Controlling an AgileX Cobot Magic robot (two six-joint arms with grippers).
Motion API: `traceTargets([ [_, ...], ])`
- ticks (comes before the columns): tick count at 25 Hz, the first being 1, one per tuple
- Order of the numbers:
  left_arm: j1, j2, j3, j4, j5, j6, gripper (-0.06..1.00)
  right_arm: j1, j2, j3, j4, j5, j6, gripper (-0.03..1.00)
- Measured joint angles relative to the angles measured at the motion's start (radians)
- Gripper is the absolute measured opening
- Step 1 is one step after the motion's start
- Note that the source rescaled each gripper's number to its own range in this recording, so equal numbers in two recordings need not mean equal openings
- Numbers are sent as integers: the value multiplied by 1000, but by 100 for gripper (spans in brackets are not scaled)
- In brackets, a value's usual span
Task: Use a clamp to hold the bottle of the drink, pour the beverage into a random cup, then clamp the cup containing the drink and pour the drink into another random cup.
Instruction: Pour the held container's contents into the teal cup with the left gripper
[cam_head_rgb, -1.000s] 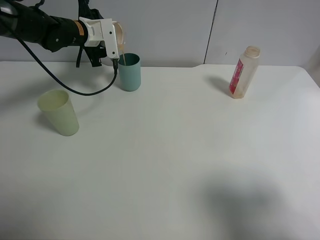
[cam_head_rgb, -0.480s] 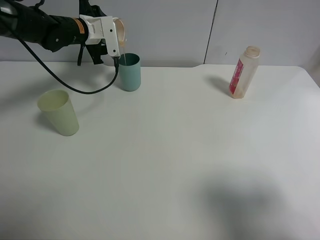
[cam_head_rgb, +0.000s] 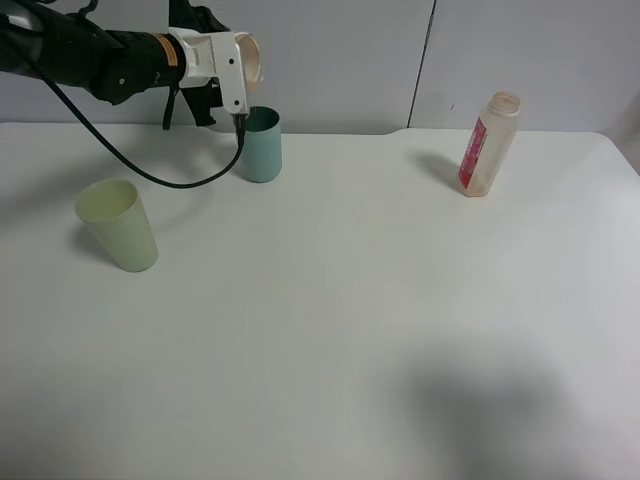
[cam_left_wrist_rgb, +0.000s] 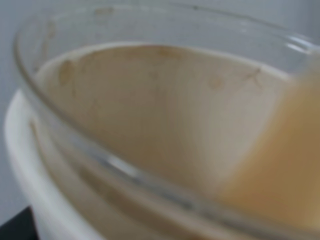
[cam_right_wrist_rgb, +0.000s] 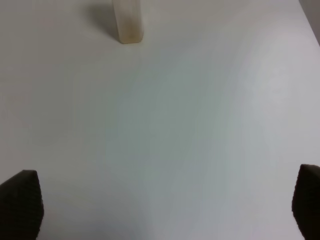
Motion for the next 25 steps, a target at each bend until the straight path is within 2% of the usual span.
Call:
traceTargets([
  [8, -14, 0, 0, 0, -7, 61, 0, 0, 0, 0, 0, 0, 0, 100],
  [25, -14, 0, 0, 0, -7, 113, 0, 0, 0, 0, 0, 0, 0, 100],
])
